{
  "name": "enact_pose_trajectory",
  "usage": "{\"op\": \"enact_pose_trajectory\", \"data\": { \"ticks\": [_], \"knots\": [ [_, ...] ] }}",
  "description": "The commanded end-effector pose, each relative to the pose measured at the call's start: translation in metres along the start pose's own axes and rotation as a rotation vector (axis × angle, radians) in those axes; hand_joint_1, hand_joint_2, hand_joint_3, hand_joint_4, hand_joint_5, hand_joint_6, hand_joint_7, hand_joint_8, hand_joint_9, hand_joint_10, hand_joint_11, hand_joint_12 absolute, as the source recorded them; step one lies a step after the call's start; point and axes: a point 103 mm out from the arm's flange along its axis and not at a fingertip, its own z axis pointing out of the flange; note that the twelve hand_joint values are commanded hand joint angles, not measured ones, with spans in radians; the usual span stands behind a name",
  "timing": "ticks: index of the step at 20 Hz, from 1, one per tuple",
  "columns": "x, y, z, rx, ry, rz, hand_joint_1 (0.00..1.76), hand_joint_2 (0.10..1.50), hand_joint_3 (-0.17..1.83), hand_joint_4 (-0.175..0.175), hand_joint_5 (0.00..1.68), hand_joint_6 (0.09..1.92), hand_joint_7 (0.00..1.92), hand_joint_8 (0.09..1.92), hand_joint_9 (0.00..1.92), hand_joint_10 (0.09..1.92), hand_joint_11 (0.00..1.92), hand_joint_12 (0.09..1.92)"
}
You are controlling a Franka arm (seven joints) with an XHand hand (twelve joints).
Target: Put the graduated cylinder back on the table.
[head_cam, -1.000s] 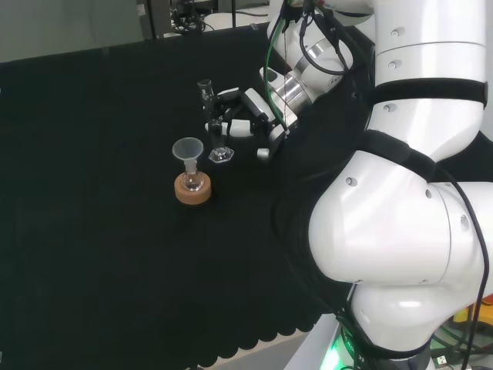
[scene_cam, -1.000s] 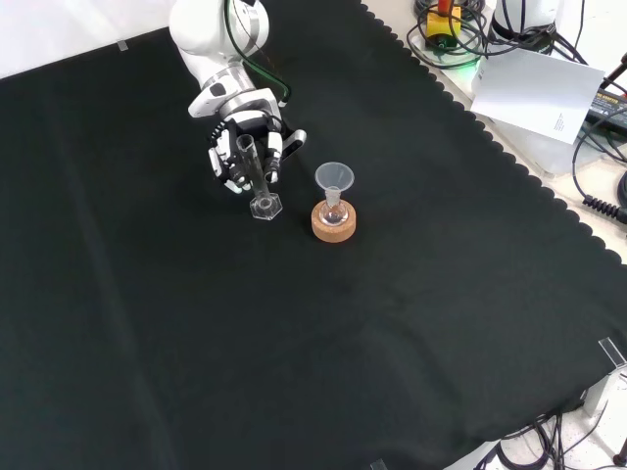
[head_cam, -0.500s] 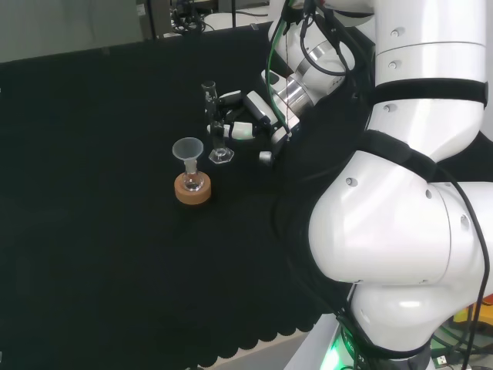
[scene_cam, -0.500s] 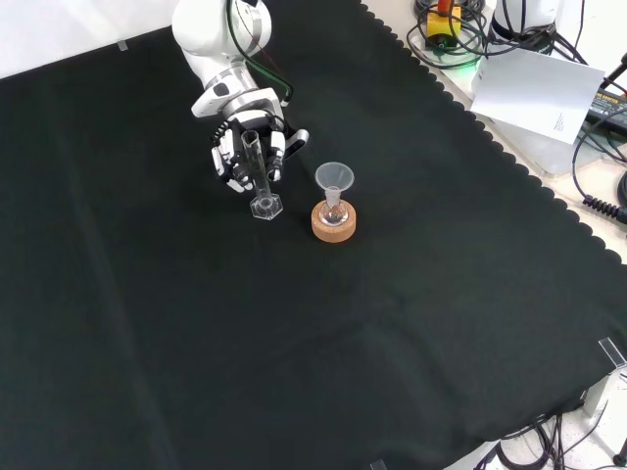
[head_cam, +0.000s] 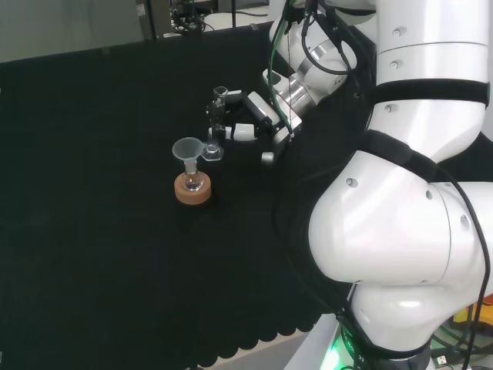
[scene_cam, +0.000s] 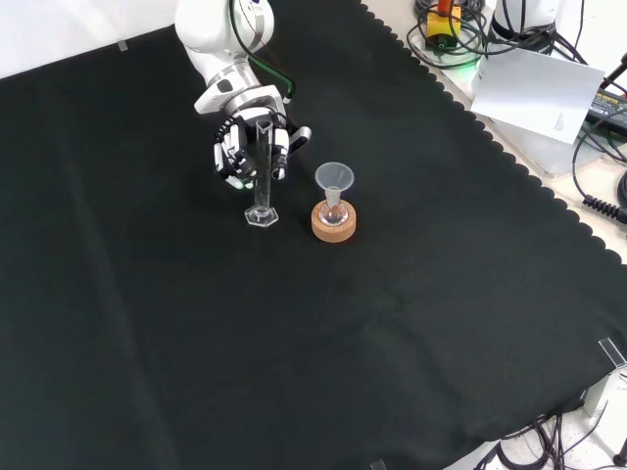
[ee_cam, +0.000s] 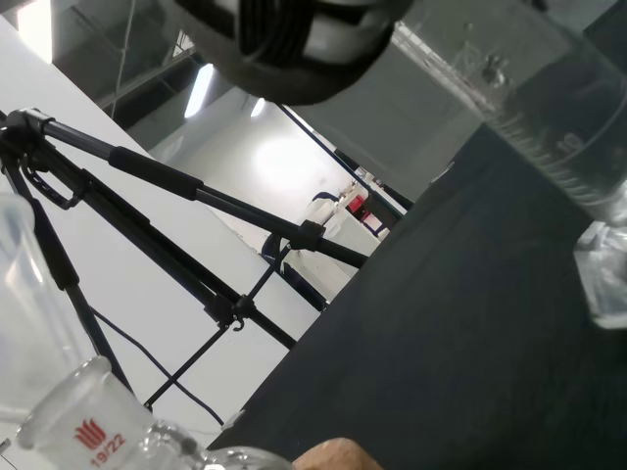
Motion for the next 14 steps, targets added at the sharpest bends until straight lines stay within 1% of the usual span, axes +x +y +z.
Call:
{"op": "enact_pose_trajectory", "data": {
  "ticks": [1,3,7,10,14],
  "knots": [
    [0.0,-0.004,-0.002,0.015,-0.012,0.02,1.11,0.98,-0.17,0.042,0.91,0.71,1.08,0.55,1.38,0.09,0.88,1.05],
    [-0.001,-0.005,-0.002,0.02,-0.02,0.032,1.1,0.98,-0.17,0.043,0.9,0.71,1.07,0.56,1.36,0.09,0.86,1.07],
    [0.0,-0.002,-0.005,0.032,-0.031,0.037,1.09,0.98,-0.17,0.046,0.9,0.71,1.06,0.57,1.36,0.09,0.84,1.08],
    [0.003,0.002,-0.006,0.052,-0.054,0.036,1.07,1.0,-0.17,0.047,0.9,0.71,1.06,0.57,1.36,0.09,0.84,1.09],
    [0.005,0.008,-0.006,0.076,-0.082,0.051,1.06,1.0,-0.17,0.047,0.91,0.7,1.06,0.57,1.36,0.09,0.84,1.09]
  ]
}}
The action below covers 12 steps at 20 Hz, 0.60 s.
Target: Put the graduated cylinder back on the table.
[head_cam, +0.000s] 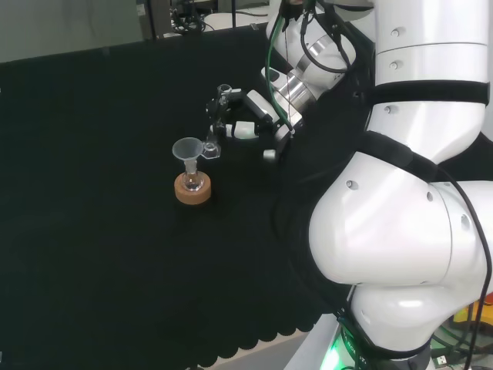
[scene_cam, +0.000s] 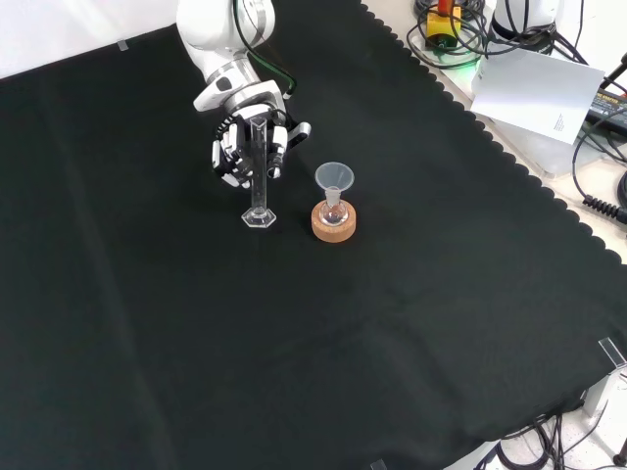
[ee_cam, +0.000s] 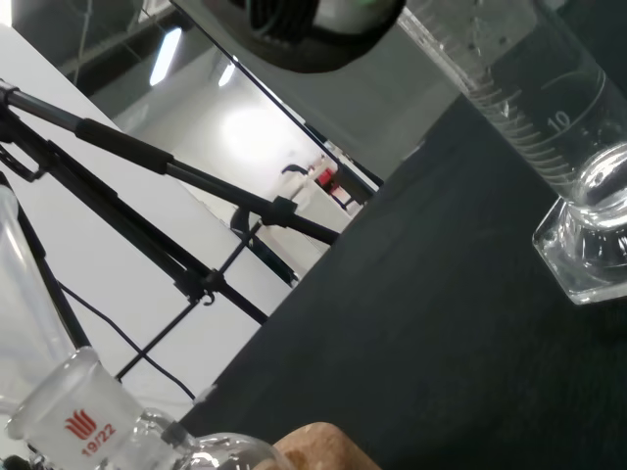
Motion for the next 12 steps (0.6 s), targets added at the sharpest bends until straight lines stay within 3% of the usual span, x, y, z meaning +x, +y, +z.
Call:
{"op": "enact_pose_trajectory", "data": {
  "ticks": [1,12],
  "knots": [
    [0.0035,0.0073,-0.0016,0.031,-0.04,0.017,1.06,1.0,-0.17,0.047,0.91,0.7,1.06,0.57,1.36,0.09,0.84,1.1],
    [0.0041,0.017,0.0008,0.079,-0.089,0.076,1.03,1.01,-0.17,0.043,0.92,0.68,1.06,0.57,1.35,0.09,0.83,1.11]
  ]
}}
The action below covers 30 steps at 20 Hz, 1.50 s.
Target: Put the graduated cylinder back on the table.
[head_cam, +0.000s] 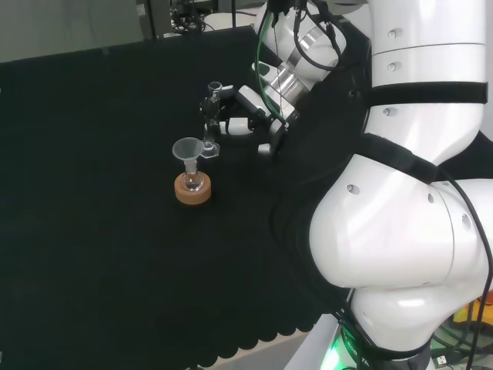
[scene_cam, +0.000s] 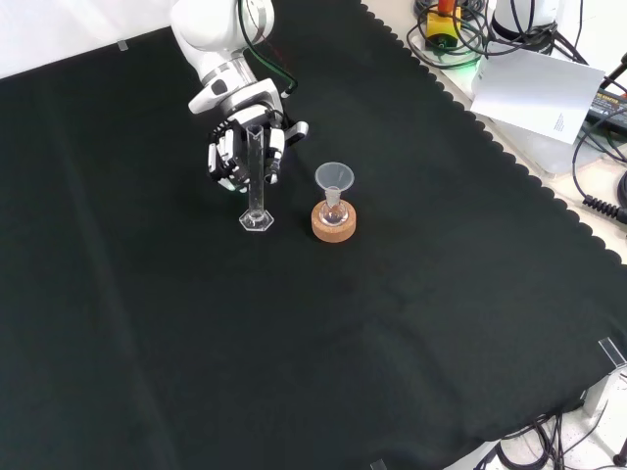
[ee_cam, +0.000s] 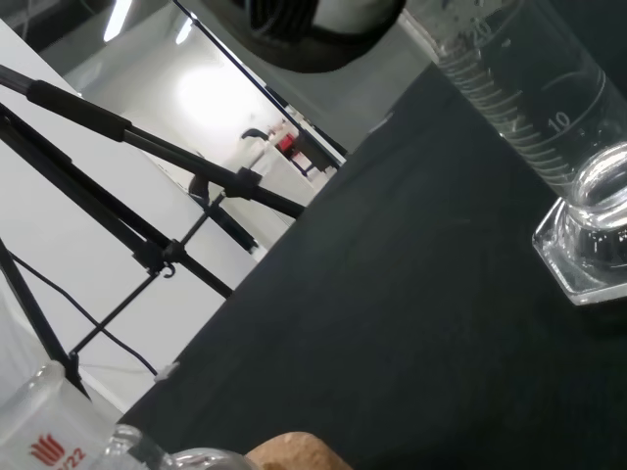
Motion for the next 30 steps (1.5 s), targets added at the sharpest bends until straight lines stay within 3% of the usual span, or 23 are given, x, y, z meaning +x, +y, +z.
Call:
{"op": "enact_pose_trajectory", "data": {
  "ticks": [1,16,22,30],
  "knots": [
    [0.0,0.005,-0.001,0.032,-0.032,0.033,1.03,1.0,-0.17,0.043,0.92,0.67,1.06,0.57,1.34,0.09,0.82,1.12],
    [0.0,0.011,-0.005,0.115,-0.042,0.076,0.96,0.98,-0.17,-0.035,0.68,0.72,0.86,0.64,1.18,0.09,0.61,1.24],
    [0.003,0.014,-0.005,0.114,-0.05,0.08,0.95,0.97,-0.17,-0.06,0.56,0.71,0.78,0.66,1.11,0.09,0.55,1.26],
    [0.008,0.018,-0.027,0.09,-0.07,0.088,0.91,0.94,-0.17,-0.087,0.36,0.48,0.45,0.74,0.85,0.09,0.31,1.35]
  ]
}}
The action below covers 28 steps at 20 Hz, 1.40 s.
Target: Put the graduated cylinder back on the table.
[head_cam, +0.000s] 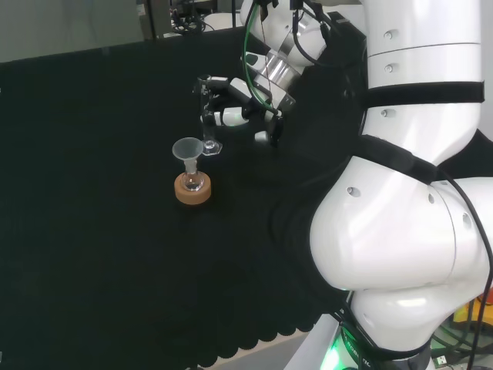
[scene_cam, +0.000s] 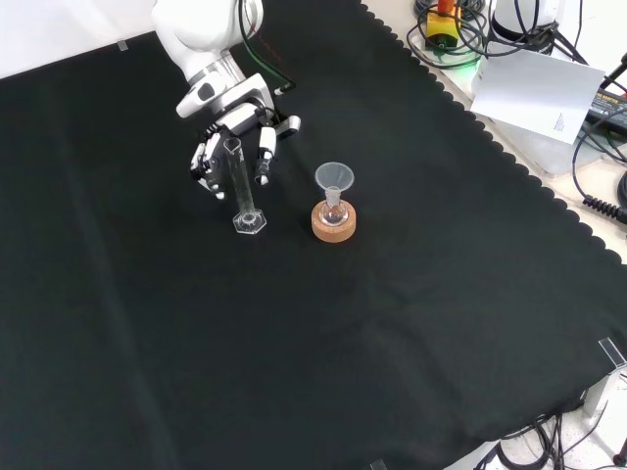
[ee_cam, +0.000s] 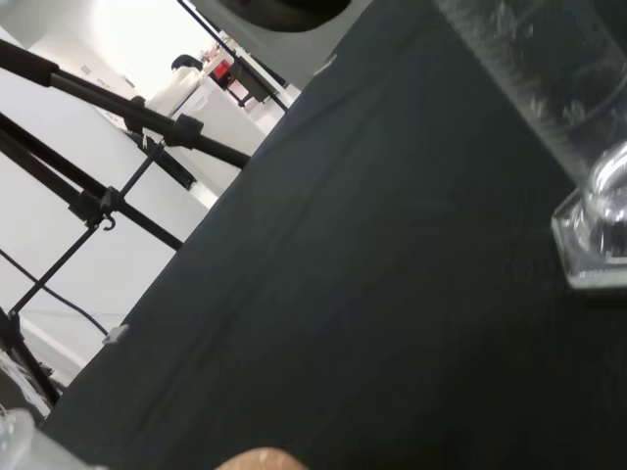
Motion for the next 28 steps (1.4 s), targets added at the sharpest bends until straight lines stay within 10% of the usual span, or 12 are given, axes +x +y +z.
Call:
{"op": "enact_pose_trajectory", "data": {
  "ticks": [1,10,28],
  "knots": [
    [0.005,0.0,-0.019,-0.017,-0.018,-0.001,0.9,0.94,-0.17,-0.088,0.36,0.44,0.41,0.74,0.82,0.09,0.29,1.36],
    [0.025,-0.012,-0.059,-0.037,-0.059,0.009,0.82,0.88,-0.17,-0.091,0.3,0.15,0.1,0.74,0.57,0.09,0.08,1.45],
    [0.109,-0.096,-0.143,-0.089,-0.232,0.111,0.8,0.88,-0.17,-0.091,0.31,0.1,0.11,0.75,0.58,0.09,0.07,1.46]
  ]
}}
